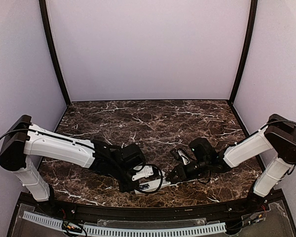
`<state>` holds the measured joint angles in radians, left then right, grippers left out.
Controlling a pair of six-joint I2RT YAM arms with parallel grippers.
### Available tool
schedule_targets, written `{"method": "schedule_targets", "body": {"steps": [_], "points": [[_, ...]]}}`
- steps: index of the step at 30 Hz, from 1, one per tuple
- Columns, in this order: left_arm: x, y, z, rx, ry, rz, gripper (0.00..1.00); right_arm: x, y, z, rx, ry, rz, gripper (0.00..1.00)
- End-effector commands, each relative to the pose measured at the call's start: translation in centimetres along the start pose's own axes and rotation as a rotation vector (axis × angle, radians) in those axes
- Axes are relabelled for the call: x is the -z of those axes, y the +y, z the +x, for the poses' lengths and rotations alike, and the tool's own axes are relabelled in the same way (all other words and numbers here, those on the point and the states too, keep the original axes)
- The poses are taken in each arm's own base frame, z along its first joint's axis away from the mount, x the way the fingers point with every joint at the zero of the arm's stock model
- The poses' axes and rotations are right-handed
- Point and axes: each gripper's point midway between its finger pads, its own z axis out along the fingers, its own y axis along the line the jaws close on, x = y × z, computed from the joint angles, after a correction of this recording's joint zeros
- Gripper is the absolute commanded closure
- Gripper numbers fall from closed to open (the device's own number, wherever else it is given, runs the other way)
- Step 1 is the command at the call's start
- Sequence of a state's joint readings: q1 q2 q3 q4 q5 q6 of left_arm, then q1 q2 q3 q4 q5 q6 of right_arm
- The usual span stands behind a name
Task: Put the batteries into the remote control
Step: Place the battery in the battery compartment.
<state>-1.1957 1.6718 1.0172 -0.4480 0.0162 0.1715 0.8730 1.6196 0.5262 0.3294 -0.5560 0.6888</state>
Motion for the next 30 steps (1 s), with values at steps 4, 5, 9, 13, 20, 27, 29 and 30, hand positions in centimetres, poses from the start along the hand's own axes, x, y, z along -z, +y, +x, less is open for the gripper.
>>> {"method": "schedule_targets", "body": {"steps": [4,5,9,13,20,27,29,30], "points": [[0.3,0.7,0.1,-0.011,0.006,-0.033,0.86,-0.4,0.4,0.3,0.023,0.007,-0.013,0.72],[0.4,0.7,-0.2,-0.010,-0.005,-0.030,0.88,-0.4,0.4,0.3,0.023,0.006,-0.013,0.72],[1.1,0.0,-2.3,-0.011,-0.069,0.009,0.88,-0.4,0.4,0.3,0.023,0.005,-0.014,0.72],[0.7,-0.1,-3.5,-0.020,-0.087,0.013,0.88,-0.4,0.4,0.3,0.023,0.006,-0.016,0.72],[0.0,0.0,-4.9,-0.014,-0.104,0.022,0.88,-0.3,0.5,0.4,0.025,0.004,-0.019,0.72],[0.4,-0.3,-5.0,0.059,-0.125,0.038,0.88,-0.1,0.4,0.4,0.032,0.002,-0.010,0.72],[0.8,-0.1,-4.2,0.074,-0.127,0.027,0.87,0.3,0.6,0.1,0.049,-0.006,0.000,0.72],[0.9,0.0,-4.0,0.082,-0.131,0.022,0.87,0.5,0.8,-0.1,0.055,-0.015,0.005,0.71]]}}
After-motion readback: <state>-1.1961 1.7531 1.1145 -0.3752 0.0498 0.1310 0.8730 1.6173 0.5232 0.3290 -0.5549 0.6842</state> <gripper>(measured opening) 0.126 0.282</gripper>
